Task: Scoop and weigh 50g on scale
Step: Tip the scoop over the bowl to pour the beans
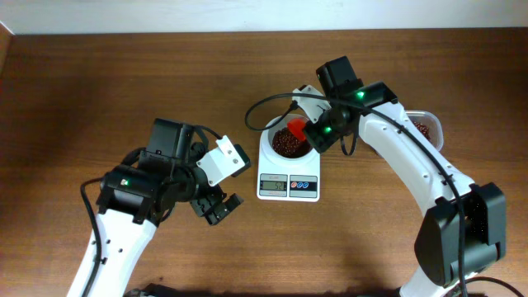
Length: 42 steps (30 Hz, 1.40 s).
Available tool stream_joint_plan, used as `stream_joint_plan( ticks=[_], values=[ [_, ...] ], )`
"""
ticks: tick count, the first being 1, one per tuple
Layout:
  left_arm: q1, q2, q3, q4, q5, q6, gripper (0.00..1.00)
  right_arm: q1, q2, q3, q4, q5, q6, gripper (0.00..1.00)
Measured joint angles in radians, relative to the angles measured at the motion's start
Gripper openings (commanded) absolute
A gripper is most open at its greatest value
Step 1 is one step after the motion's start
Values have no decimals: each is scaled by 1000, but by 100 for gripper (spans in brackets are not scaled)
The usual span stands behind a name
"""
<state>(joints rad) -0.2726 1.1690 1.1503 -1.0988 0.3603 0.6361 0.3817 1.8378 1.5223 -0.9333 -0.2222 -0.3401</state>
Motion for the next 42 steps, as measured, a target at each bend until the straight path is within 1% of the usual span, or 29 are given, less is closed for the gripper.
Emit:
stream_joint_plan(
  ticks=[27, 42],
  values=[
    [0, 0, 0, 0, 0, 0, 99, 10, 20, 0, -8, 30, -1, 4],
    [0, 0, 0, 0, 0, 0, 99, 10, 32, 4, -60, -149, 34, 4]
  ],
)
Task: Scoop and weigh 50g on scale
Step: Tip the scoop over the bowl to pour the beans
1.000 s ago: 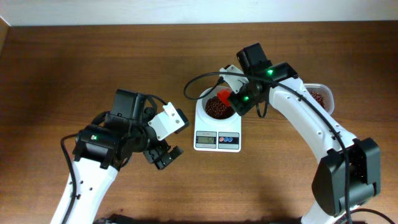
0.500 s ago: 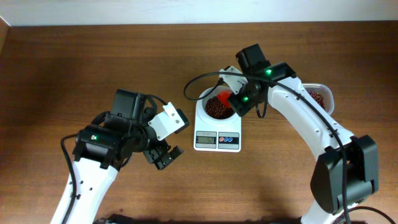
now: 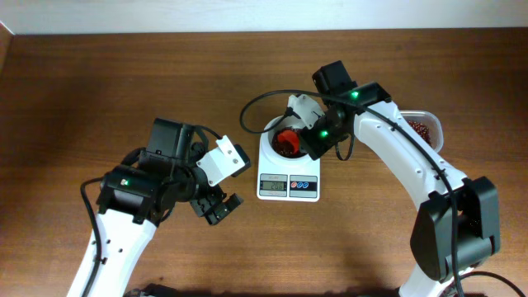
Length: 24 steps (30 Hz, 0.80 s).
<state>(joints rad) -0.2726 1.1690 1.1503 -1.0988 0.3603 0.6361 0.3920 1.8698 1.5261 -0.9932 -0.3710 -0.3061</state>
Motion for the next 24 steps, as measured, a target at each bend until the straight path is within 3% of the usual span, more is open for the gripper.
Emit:
stream_joint_plan(
  ticks=[7, 16, 24],
  values=[
    [0, 0, 0, 0, 0, 0, 99, -37, 0, 0, -2, -114, 59, 4],
    [0, 0, 0, 0, 0, 0, 99, -223, 5, 0, -33, -350, 74, 4],
    [0, 0, 0, 0, 0, 0, 99, -241, 6, 0, -59, -418, 75, 4]
  ],
)
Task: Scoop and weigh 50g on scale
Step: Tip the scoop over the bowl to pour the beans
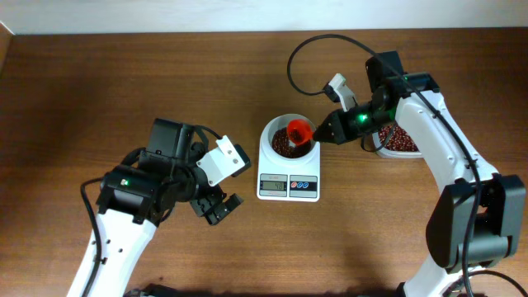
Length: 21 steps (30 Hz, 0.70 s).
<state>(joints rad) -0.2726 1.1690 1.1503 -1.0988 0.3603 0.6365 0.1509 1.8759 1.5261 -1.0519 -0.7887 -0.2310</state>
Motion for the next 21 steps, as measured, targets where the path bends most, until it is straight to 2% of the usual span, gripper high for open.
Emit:
stream_joint_plan(
  ticks=[21],
  values=[
    [0, 0, 0, 0, 0, 0, 99, 0, 2, 0, 8, -48, 0, 4]
  ],
)
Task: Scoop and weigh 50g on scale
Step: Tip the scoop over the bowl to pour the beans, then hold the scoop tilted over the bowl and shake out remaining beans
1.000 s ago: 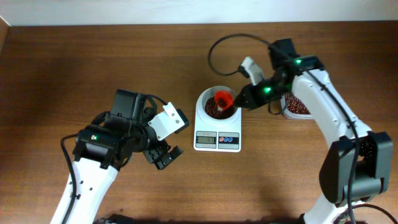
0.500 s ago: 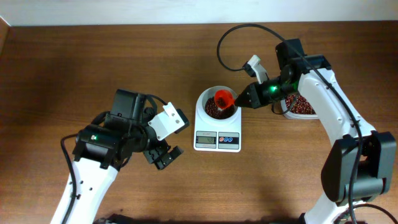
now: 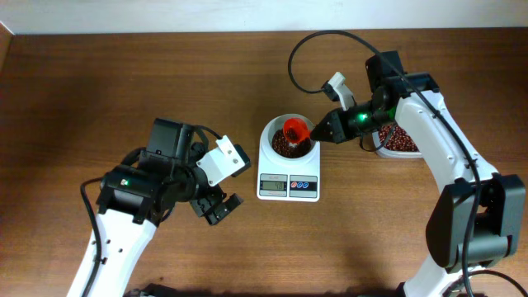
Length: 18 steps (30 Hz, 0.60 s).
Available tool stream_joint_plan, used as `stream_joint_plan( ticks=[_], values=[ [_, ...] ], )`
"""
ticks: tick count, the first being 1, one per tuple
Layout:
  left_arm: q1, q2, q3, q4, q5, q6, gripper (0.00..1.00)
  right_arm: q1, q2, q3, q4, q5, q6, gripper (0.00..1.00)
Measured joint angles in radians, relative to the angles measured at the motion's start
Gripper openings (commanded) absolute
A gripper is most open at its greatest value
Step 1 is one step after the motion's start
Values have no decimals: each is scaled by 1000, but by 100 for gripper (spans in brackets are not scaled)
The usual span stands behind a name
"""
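A white scale stands mid-table with a white bowl of dark red-brown beans on its platform. My right gripper is shut on the handle of a red scoop, whose cup hangs over the bowl's right side. The source tub of beans lies right of the scale, partly under the right arm. My left gripper hovers over bare table left of the scale, jaws apart, holding nothing.
The scale's display and two buttons face the front edge. A black cable loops over the back of the table above the bowl. Both white arms reach in from the near side.
The red scoop has shifted slightly up and left over the bowl, its cup tipped a bit more. The left arm has not moved.
My right gripper held the red scoop at the bowl's right rim, then lower in the beans with the arm bent over the scale. Later the arm had swung right, uncovering the tub, with the scoop at the bowl's right edge, where it remains, slightly shifted.
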<state>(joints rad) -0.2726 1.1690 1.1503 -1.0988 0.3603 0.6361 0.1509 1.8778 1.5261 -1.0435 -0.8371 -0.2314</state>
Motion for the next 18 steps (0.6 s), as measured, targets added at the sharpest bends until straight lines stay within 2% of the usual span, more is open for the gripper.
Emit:
stream_joint_plan(
  ticks=[12, 18],
  values=[
    [0, 0, 0, 0, 0, 0, 99, 0, -26, 0, -5, 16, -12, 4],
    [0, 0, 0, 0, 0, 0, 99, 54, -84, 0, 4, 187, -12, 4]
  ],
)
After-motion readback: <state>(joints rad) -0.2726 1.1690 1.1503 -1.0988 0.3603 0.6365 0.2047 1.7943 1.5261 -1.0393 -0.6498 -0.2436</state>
